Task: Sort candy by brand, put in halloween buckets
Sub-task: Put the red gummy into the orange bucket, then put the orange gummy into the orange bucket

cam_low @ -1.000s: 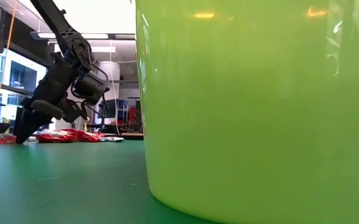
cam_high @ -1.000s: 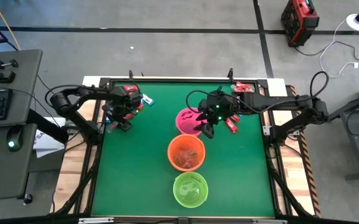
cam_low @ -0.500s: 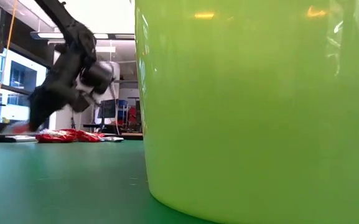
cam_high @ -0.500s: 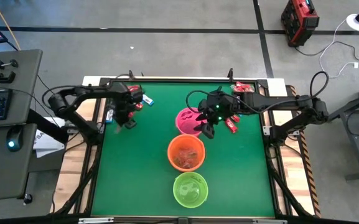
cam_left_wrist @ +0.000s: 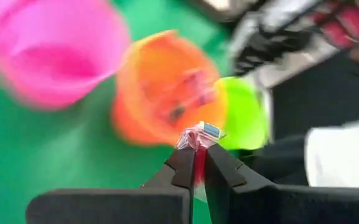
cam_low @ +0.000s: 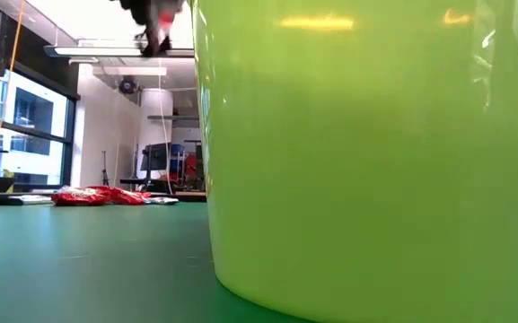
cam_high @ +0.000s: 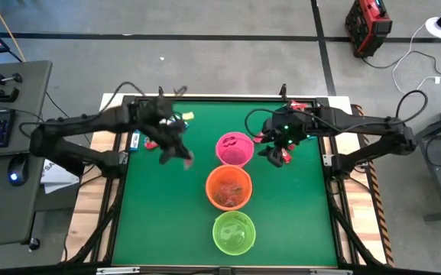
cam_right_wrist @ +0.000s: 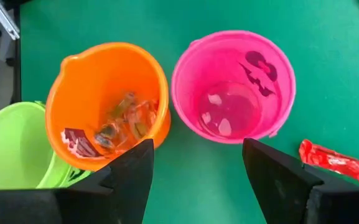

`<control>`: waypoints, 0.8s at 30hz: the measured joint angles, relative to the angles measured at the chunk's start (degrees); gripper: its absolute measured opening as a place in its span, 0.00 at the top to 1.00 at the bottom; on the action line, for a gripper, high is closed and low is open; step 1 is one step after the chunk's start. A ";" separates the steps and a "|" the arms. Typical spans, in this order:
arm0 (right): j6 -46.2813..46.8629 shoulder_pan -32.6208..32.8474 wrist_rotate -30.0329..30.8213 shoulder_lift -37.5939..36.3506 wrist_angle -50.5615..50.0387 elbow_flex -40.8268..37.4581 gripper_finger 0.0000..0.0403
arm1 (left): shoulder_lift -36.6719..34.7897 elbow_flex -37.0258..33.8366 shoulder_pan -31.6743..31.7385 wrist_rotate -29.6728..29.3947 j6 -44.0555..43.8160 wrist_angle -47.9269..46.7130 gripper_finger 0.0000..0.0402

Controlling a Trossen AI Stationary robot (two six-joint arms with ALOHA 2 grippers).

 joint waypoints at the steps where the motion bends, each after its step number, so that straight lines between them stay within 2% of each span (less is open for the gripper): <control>1: 0.13 0.00 -0.04 0.00 0.02 0.00 0.41 | 0.72 0.00 -2.38 -0.28 -0.19 3.06 0.98; 5: -0.37 0.00 -0.15 -0.04 -0.02 0.00 0.41 | 5.70 -0.02 -9.73 -5.83 0.41 12.66 0.98; 9: -1.30 0.00 -0.24 -0.04 -0.64 0.00 0.41 | 11.96 -0.10 -13.13 -9.89 3.46 17.10 0.94; 15: -2.89 0.00 -4.73 -0.04 -1.34 0.00 0.41 | 18.08 -0.10 -14.36 -10.22 4.42 22.84 0.74; 20: -3.36 0.00 -5.59 -0.04 -3.26 0.00 0.41 | 18.22 1.34 -14.38 -10.99 4.53 23.38 0.56; 24: -3.25 0.00 -4.96 -0.04 -4.74 0.00 0.41 | 17.91 3.51 -13.17 -11.20 5.74 19.81 0.47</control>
